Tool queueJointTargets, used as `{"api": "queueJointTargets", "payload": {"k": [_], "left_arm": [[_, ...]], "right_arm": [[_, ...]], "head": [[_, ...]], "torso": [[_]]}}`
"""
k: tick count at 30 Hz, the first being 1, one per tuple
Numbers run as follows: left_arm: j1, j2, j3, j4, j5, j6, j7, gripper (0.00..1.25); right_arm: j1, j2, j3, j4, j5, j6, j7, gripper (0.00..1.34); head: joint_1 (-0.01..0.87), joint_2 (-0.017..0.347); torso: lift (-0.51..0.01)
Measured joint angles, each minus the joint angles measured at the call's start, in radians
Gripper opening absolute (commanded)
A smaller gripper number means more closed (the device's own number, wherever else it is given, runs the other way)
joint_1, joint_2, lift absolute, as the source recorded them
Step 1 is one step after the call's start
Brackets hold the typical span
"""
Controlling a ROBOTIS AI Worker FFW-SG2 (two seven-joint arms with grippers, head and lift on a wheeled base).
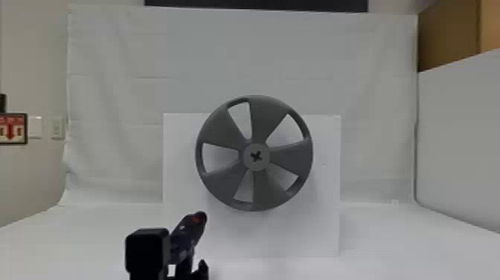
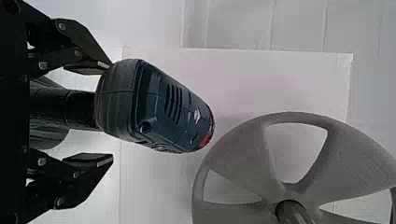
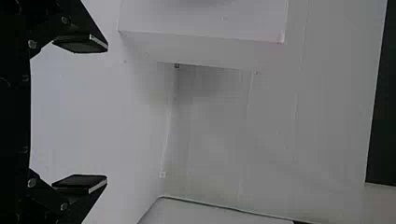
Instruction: Grasp the drill and bring into the middle of wheel
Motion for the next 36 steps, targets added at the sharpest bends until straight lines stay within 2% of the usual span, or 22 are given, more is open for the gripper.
{"api": "queueJointTargets", "payload": {"k": [2, 6, 8, 21, 23, 27, 32, 36], "left_arm": [[-0.001, 0.0, 0.0, 0.002, 0.001, 0.0, 0.0, 0.84], [-0.002, -0.001, 0.001, 0.005, 0.006, 0.0, 0.0, 1.06], [-0.002, -0.001, 0.001, 0.007, 0.007, 0.0, 0.0, 1.12], [0.004, -0.001, 0.006, 0.01, 0.021, 0.0, -0.008, 1.12], [0.008, -0.001, 0.013, 0.01, 0.021, 0.0, -0.038, 1.12], [0.024, -0.001, 0.05, 0.01, 0.006, 0.0, -0.158, 1.11], [0.047, -0.002, 0.093, 0.006, -0.022, 0.0, -0.266, 1.11], [0.065, -0.003, 0.125, -0.004, -0.057, 0.0, -0.329, 1.1]], "right_arm": [[0.0, 0.0, 0.0, 0.0, 0.0, 0.0, 0.0, 1.05], [0.0, 0.0, 0.0, 0.0, 0.0, 0.0, 0.0, 1.05], [0.0, 0.0, 0.0, 0.0, 0.0, 0.0, 0.0, 1.05], [0.002, 0.0, -0.002, 0.0, 0.0, 0.0, 0.0, 1.05], [0.002, 0.0, -0.003, 0.0, 0.0, 0.0, 0.0, 1.05], [0.002, 0.001, -0.005, 0.0, 0.0, 0.0, 0.0, 1.05], [0.009, 0.001, -0.018, 0.0, -0.007, 0.0, 0.0, 1.05], [0.013, 0.001, -0.025, 0.0, -0.011, 0.0, 0.0, 1.05]], "head": [[0.0, 0.0], [0.0, 0.0], [0.0, 0.0], [0.0, 0.0], [0.0, 0.0], [0.0, 0.0], [0.0, 0.0], [0.0, 0.0]], "torso": [[-0.406], [-0.406], [-0.406], [-0.406], [-0.406], [-0.406], [-0.406], [-0.406]]}}
